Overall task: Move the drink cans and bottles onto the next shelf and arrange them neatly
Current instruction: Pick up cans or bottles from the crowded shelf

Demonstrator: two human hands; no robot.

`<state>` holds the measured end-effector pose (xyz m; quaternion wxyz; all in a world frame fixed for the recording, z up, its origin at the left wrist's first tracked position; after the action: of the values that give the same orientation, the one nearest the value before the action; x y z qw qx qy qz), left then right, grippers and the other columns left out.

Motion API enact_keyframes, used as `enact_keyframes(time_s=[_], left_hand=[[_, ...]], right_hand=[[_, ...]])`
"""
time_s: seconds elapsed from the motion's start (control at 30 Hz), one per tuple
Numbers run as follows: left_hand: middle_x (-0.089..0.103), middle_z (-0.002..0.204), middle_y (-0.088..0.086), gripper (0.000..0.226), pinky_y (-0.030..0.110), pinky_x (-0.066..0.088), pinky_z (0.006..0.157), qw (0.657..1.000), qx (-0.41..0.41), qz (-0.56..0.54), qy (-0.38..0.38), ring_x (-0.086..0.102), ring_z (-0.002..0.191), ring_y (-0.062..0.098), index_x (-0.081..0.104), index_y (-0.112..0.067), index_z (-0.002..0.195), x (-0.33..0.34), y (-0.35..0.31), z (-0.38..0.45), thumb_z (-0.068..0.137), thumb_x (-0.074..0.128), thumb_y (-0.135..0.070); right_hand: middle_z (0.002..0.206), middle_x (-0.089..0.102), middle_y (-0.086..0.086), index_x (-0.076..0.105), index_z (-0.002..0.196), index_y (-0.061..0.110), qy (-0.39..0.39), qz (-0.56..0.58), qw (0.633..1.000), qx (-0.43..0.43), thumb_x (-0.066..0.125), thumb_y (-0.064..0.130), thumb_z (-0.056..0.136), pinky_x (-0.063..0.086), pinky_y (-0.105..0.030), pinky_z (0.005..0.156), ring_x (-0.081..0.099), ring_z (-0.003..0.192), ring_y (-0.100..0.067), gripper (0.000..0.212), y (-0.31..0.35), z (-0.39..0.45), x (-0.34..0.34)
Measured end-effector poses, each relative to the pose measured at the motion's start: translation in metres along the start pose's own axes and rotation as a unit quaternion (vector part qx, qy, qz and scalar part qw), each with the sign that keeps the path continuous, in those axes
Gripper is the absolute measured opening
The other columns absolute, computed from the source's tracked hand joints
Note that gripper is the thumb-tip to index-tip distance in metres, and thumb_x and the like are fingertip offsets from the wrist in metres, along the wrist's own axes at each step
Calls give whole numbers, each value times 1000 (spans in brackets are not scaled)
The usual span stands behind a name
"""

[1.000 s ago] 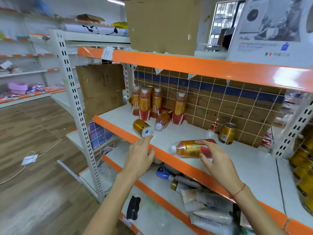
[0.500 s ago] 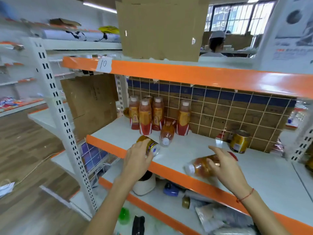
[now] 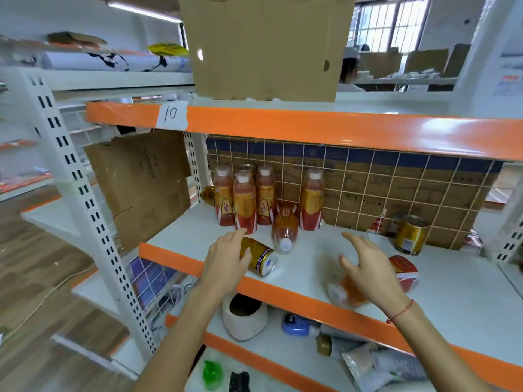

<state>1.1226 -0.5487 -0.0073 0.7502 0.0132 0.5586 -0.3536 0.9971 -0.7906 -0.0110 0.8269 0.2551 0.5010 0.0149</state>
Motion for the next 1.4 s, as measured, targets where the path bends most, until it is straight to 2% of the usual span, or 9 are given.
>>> enact_keyframes(time_s=[0.23,0.47,0.6,0.77,0.83,1.0,1.17,1.3,1.4], left_hand=[[54,130,6,45,35,39,97,1000,-21,-6,-6,49,118,24,39,-16,140,9,0,21,96,46,-25],[59,116,13,42,43,48,84,999,-47,-6,-6,57,104,33,44,-12,132,17,19,64,93,52,-25],[59,111,14,37,45,48,82,999,-30,-9,-29,57,100,34,46,-11,121,33,39,100,90,57,-28],[58,117,14,48,47,49,89,997,-31,-53,-52,58,105,33,44,-11,125,63,62,135,86,65,-32],[59,119,13,55,47,49,90,995,-36,-80,-55,58,107,32,43,-12,127,76,68,144,84,68,-36],[57,124,12,80,49,50,89,984,-61,-136,-98,58,110,33,36,-13,131,88,74,160,73,71,-55],[52,132,12,93,49,52,88,982,-82,-125,-117,56,115,32,29,-14,135,87,71,175,68,71,-63],[48,135,15,100,48,50,91,982,-94,-103,-127,52,119,33,24,-14,138,89,66,186,66,75,-59],[50,133,15,95,46,51,89,984,-99,-84,-125,55,115,33,26,-14,138,91,64,191,68,77,-52]], right_hand=[[132,53,-11,43,138,13,21,5,1000,0,57,22,91,42,-33,96,50,121,-26,50,-1,27,1],[92,55,-10,48,117,4,60,-47,993,85,56,36,92,33,-24,55,54,84,-26,41,13,69,9],[98,59,-11,45,122,5,72,-37,989,122,58,43,90,43,-30,66,60,93,-27,52,12,104,30],[69,46,-7,45,66,11,68,10,985,156,55,22,94,35,-21,53,43,59,-14,32,-9,146,65],[67,37,-2,36,62,14,99,11,986,136,40,-2,97,32,-16,54,34,58,-11,38,-7,147,74],[61,28,-4,28,58,15,36,112,981,155,42,10,97,32,-23,54,28,54,-14,41,2,181,91],[89,54,-18,52,88,8,-36,120,977,173,57,22,88,39,-34,70,54,82,-29,14,0,195,107],[124,56,-20,31,140,2,-60,96,981,156,67,38,82,49,-44,91,57,111,-35,77,2,207,115],[126,55,-18,23,142,8,-76,111,978,157,72,42,78,49,-46,93,57,111,-36,88,1,208,120]])
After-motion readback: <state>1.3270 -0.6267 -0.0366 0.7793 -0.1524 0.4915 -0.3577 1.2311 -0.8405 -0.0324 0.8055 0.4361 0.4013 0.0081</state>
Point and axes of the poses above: each hand's wrist, its own z-axis towards the middle knuckle, its own x-axis out of the palm, y = z × x, the point moved 2 cm from there along z, towards the middle knuckle
